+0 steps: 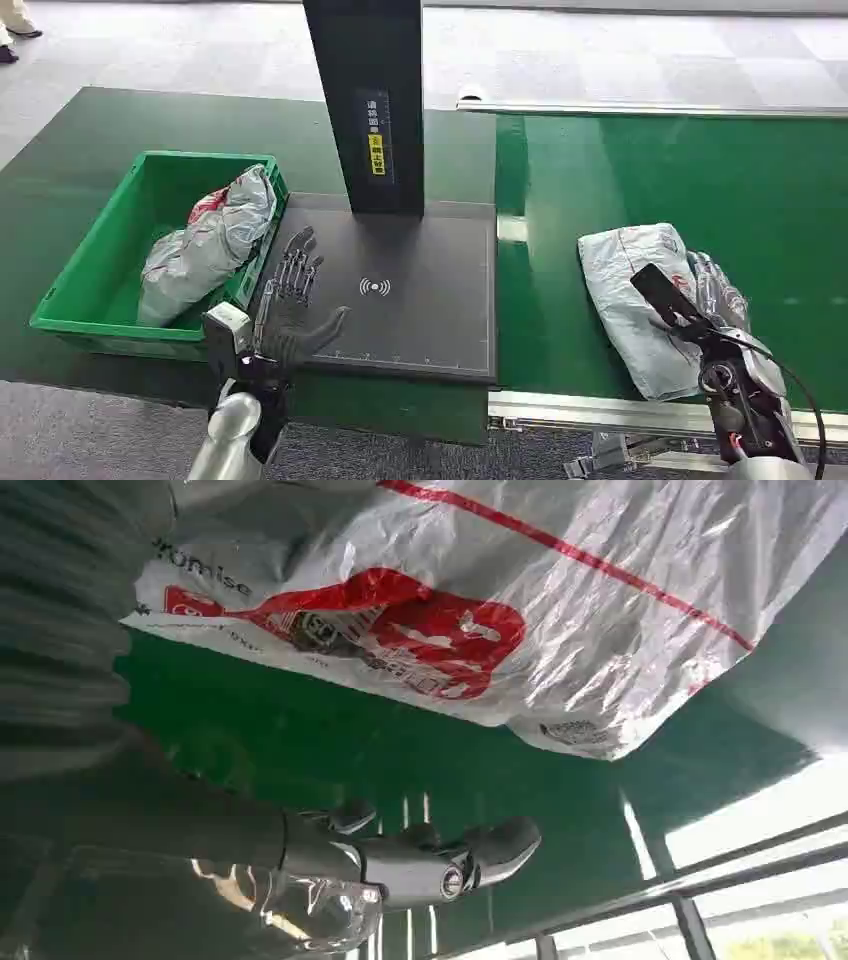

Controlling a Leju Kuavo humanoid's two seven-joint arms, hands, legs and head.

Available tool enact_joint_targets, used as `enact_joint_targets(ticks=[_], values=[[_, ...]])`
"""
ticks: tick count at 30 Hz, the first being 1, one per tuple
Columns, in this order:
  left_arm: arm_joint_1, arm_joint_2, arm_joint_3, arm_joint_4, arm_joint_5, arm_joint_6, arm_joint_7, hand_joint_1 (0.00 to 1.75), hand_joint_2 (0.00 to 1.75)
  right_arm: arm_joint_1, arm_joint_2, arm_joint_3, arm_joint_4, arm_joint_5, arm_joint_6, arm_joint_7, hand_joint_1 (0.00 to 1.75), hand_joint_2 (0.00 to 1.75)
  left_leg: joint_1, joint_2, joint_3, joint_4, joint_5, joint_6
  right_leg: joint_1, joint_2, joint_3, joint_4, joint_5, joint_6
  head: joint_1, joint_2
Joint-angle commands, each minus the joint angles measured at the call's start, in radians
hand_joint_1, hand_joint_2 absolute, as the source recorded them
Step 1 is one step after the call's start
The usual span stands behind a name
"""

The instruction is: Moved the parcel from conveyor to table for the left to box.

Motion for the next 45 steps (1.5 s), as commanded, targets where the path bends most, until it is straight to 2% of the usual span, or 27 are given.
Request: enact_joint_targets(ticks=[1, 5, 7, 9, 10, 11, 13, 14, 15, 19, 26, 29, 32, 34, 35, 37, 42, 43, 45], values=[[-0.042, 0.017, -0.032, 0.092, 0.003, -0.008, 0.019, 0.00, 1.75, 0.024, -0.069, 0.007, 0.130, 0.170, 0.138, 0.185, 0.00, 1.75, 0.000, -0.003, 0.002, -0.001, 0.000, 0.000, 0.000, -0.003, 0.003, -0.001, -0.001, 0.000, 0.000, 0.000], [-0.068, 0.021, -0.046, 0.143, 0.020, -0.019, 0.012, 0.00, 1.75, 0.064, -0.113, 0.020, 0.171, 0.257, 0.270, 0.187, 0.00, 1.75, 0.000, -0.006, 0.003, -0.001, 0.000, 0.000, 0.000, -0.006, 0.005, -0.002, -0.001, 0.000, 0.000, 0.000], [-0.064, 0.019, -0.044, 0.147, 0.021, -0.020, 0.012, 0.00, 1.75, 0.081, -0.107, 0.008, 0.165, 0.256, 0.285, 0.176, 0.00, 1.75, 0.000, -0.005, 0.004, -0.002, 0.000, 0.001, 0.000, -0.005, 0.006, -0.003, -0.001, 0.000, 0.000, 0.000], [-0.069, 0.020, -0.049, 0.158, 0.021, -0.028, 0.012, 0.00, 1.75, 0.107, -0.090, -0.005, 0.131, 0.248, 0.326, 0.161, 0.31, 1.75, 0.000, -0.005, 0.004, -0.002, -0.001, 0.001, 0.000, -0.004, 0.006, -0.003, -0.001, 0.000, 0.000, 0.000], [-0.076, 0.020, -0.051, 0.168, 0.026, -0.036, 0.009, 0.00, 1.75, 0.129, -0.083, -0.016, 0.101, 0.228, 0.352, 0.152, 0.77, 1.75, 0.000, -0.004, 0.003, -0.002, -0.001, 0.001, 0.000, -0.004, 0.005, -0.003, -0.001, 0.000, 0.000, 0.000], [-0.081, 0.020, -0.051, 0.174, 0.027, -0.037, 0.008, 0.00, 1.75, 0.144, -0.085, -0.013, 0.083, 0.221, 0.374, 0.151, 1.43, 1.75, 0.000, -0.004, 0.004, -0.002, -0.001, 0.001, 0.000, -0.004, 0.006, -0.003, -0.001, 0.000, 0.000, 0.000], [-0.088, 0.020, -0.049, 0.178, 0.030, -0.036, 0.006, 0.00, 1.75, 0.182, -0.084, -0.017, 0.041, 0.184, 0.405, 0.111, 1.54, 1.75, 0.001, -0.003, 0.003, -0.001, -0.001, 0.001, 0.001, -0.004, 0.004, -0.002, -0.001, 0.000, 0.000, 0.000], [-0.098, 0.021, -0.046, 0.181, 0.033, -0.039, 0.009, 0.00, 1.75, 0.187, -0.087, 0.000, 0.040, 0.170, 0.431, 0.089, 1.69, 1.75, 0.001, -0.004, 0.005, -0.002, -0.001, 0.001, 0.001, -0.005, 0.007, -0.004, -0.001, 0.000, -0.001, 0.000], [-0.102, 0.021, -0.045, 0.183, 0.036, -0.043, 0.012, 0.00, 1.75, 0.191, -0.091, 0.013, 0.040, 0.161, 0.444, 0.071, 1.75, 1.75, 0.001, -0.004, 0.005, -0.002, 0.000, 0.001, 0.001, -0.005, 0.006, -0.003, -0.001, 0.000, 0.000, 0.000], [-0.075, 0.018, -0.028, 0.153, 0.030, -0.049, 0.017, 0.00, 1.75, 0.199, -0.118, 0.067, 0.026, 0.116, 0.459, 0.021, 1.75, 1.75, 0.001, -0.004, 0.007, -0.001, -0.001, 0.002, 0.001, -0.004, 0.009, -0.003, -0.002, 0.001, 0.000, 0.000], [-0.034, 0.026, 0.004, 0.084, 0.022, -0.046, 0.017, 0.00, 1.75, 0.060, -0.056, 0.116, 0.048, 0.114, 0.366, -0.033, 1.75, 1.75, 0.000, 0.004, 0.009, -0.001, -0.003, 0.003, 0.000, 0.003, 0.009, -0.002, -0.001, 0.001, 0.000, 0.000], [-0.033, 0.028, 0.015, 0.072, 0.021, -0.046, 0.021, 0.00, 1.75, 0.017, -0.023, 0.129, 0.065, 0.113, 0.312, -0.065, 1.75, 1.75, 0.000, 0.004, 0.008, -0.001, -0.003, 0.003, 0.000, 0.004, 0.009, -0.001, -0.001, 0.001, 0.000, 0.000], [-0.016, 0.028, 0.031, 0.047, 0.020, -0.043, 0.022, 0.00, 1.75, -0.033, 0.033, 0.105, 0.065, 0.081, 0.196, -0.121, 1.75, 1.75, 0.000, 0.008, 0.009, -0.002, -0.003, 0.003, 0.000, 0.007, 0.008, -0.002, 0.000, 0.001, 0.000, 0.000], [-0.007, 0.026, 0.040, 0.033, 0.020, -0.043, 0.021, 0.00, 1.75, -0.040, 0.078, 0.042, 0.042, -0.031, 0.203, -0.174, 1.75, 1.75, 0.000, 0.008, 0.008, -0.001, -0.003, 0.003, 0.000, 0.007, 0.007, -0.001, 0.000, 0.001, 0.000, 0.000], [-0.002, 0.022, 0.047, 0.023, 0.020, -0.040, 0.021, 0.00, 1.75, -0.029, 0.103, 0.000, -0.004, -0.148, 0.231, -0.217, 1.75, 1.75, 0.000, 0.010, 0.009, -0.002, -0.003, 0.002, 0.000, 0.009, 0.007, -0.001, 0.000, 0.001, 0.000, 0.000], [0.009, 0.014, 0.056, 0.009, 0.027, -0.033, 0.018, 0.00, 1.75, -0.013, 0.127, -0.032, -0.063, -0.263, 0.248, -0.269, 1.75, 1.75, 0.000, 0.006, 0.008, -0.001, -0.003, 0.002, 0.000, 0.005, 0.007, -0.001, -0.001, 0.001, 0.000, 0.000], [0.012, 0.013, 0.055, 0.005, 0.027, -0.033, 0.018, 0.00, 1.75, -0.005, 0.124, -0.029, -0.076, -0.268, 0.249, -0.261, 1.75, 1.75, 0.000, 0.004, 0.008, -0.001, -0.003, 0.002, 0.000, 0.003, 0.008, -0.001, -0.001, 0.001, 0.000, 0.000], [0.014, 0.007, 0.062, 0.003, 0.031, -0.027, 0.013, 0.00, 1.75, -0.009, 0.144, -0.064, -0.090, -0.361, 0.270, -0.319, 1.75, 1.75, 0.000, 0.002, 0.007, -0.001, -0.002, 0.003, 0.000, 0.001, 0.007, -0.001, -0.002, 0.002, 0.000, 0.000], [0.011, 0.004, 0.064, 0.002, 0.031, -0.025, 0.012, 0.00, 1.75, -0.019, 0.171, -0.085, -0.119, -0.456, 0.288, -0.355, 1.75, 1.75, -0.001, 0.004, 0.008, -0.001, -0.003, 0.003, -0.001, 0.003, 0.007, -0.001, -0.002, 0.002, 0.000, 0.000]])
